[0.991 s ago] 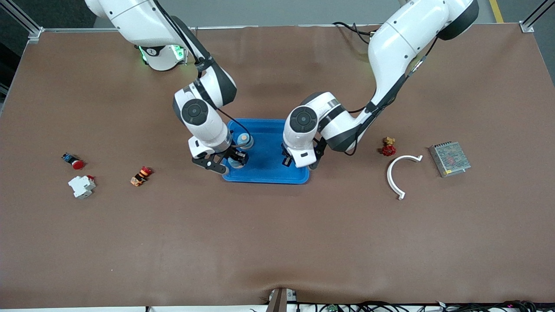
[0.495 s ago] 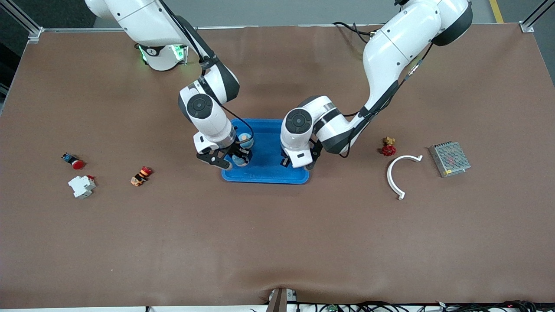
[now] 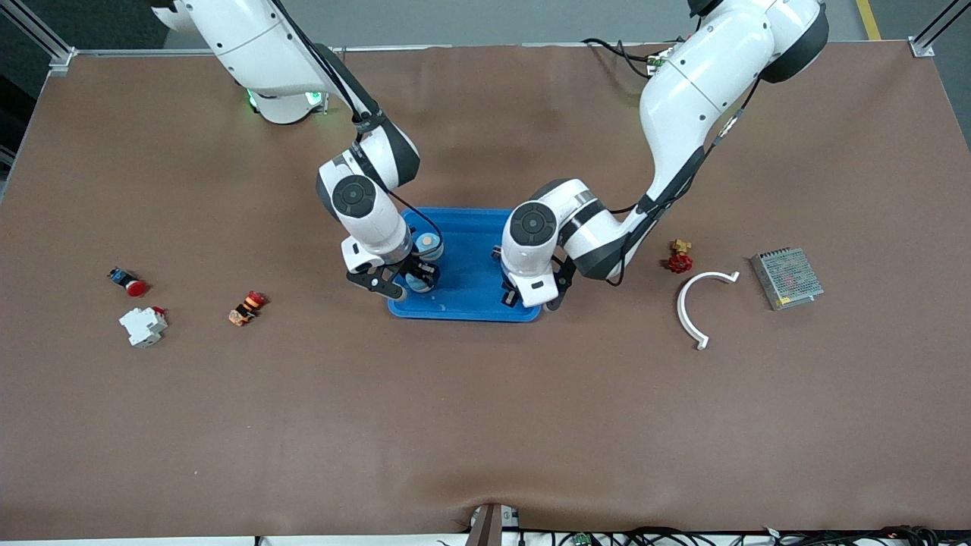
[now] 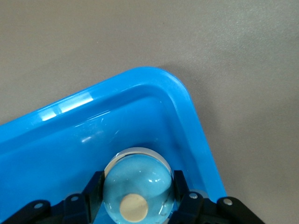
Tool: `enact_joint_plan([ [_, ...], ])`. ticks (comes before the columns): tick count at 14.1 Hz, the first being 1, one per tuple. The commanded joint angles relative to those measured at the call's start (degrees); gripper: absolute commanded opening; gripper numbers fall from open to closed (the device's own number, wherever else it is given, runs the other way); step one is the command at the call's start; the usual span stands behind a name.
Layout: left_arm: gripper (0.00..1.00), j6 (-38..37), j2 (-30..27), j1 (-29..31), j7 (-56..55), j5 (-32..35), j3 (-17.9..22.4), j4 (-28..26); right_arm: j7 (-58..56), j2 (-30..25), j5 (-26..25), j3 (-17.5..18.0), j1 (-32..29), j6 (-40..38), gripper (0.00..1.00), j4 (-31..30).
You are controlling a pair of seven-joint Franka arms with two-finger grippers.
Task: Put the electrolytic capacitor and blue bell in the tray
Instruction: 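Open both grippers to release the capacitor and bell into the tray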
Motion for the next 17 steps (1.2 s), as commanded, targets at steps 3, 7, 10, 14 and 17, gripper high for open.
enact_joint_plan([
  [3,1.00,-0.52,-0.26,-0.33,0.23,1.62,0.35,4.21,0.98,0.97,-0.80,-0.40,0.75,1.74,0.00,0.12],
  [7,1.00,-2.10,-1.93,1.25,7.07,1.54,0.18,5.45,1.42,2.74,-0.80,-1.10,1.37,3.95,0.00,0.21],
  [10,1.00,-7.36,-3.34,2.92,11.90,1.01,-0.35,8.25,1.42,2.74,-0.71,-1.19,1.37,4.04,1.00,0.30],
  [14,1.00,-11.50,-7.98,6.95,26.31,-1.53,-0.52,8.61,1.16,1.86,-0.63,-1.10,1.02,3.16,1.00,0.47],
  [17,1.00,-18.34,-14.22,11.00,38.68,-3.37,-0.52,8.53,0.98,-0.33,-0.63,-1.02,0.67,-0.95,1.00,1.35],
])
